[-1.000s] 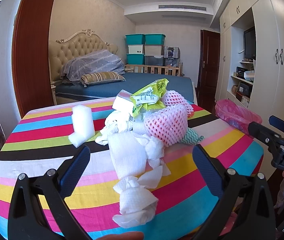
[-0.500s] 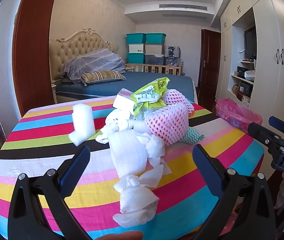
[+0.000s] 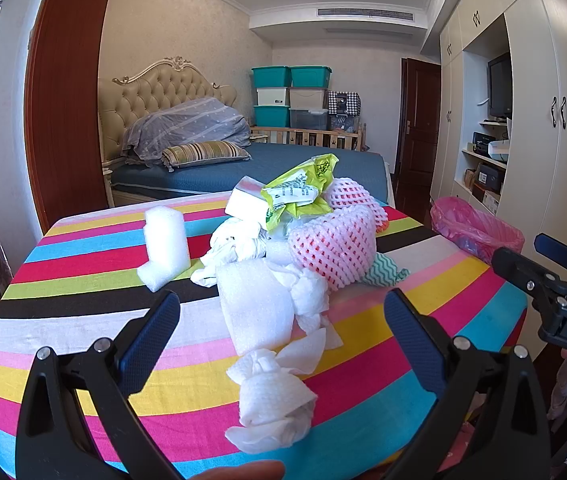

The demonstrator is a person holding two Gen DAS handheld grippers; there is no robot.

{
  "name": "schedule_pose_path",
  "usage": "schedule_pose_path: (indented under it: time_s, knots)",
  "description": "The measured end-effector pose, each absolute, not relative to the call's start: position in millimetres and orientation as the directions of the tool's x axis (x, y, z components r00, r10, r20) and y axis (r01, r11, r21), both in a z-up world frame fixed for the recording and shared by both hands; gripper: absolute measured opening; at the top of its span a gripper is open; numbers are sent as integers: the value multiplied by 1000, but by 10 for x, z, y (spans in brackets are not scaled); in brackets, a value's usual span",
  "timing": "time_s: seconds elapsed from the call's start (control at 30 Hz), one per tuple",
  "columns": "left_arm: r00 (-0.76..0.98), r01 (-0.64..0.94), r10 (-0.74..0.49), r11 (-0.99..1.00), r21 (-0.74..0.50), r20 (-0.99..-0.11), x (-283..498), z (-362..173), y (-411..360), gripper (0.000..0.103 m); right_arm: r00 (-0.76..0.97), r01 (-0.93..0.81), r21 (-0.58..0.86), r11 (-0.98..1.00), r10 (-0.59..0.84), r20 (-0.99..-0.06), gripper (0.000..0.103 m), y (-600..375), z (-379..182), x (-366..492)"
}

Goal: Collect trash

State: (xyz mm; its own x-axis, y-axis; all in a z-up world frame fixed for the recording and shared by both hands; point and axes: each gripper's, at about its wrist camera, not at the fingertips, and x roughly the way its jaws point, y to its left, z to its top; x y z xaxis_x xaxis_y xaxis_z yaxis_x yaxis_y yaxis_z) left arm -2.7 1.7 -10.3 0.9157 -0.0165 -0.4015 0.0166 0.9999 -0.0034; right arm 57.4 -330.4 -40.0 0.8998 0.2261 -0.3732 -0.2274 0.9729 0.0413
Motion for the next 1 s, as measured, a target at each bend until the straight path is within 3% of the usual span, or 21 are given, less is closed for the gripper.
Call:
schedule_pose_path:
  time_s: [1.0]
  knots:
    - [915, 10, -12, 1000, -6, -402, -63, -89, 9, 99, 896, -231, 45, 972, 231, -379, 96, -3265, -440, 568]
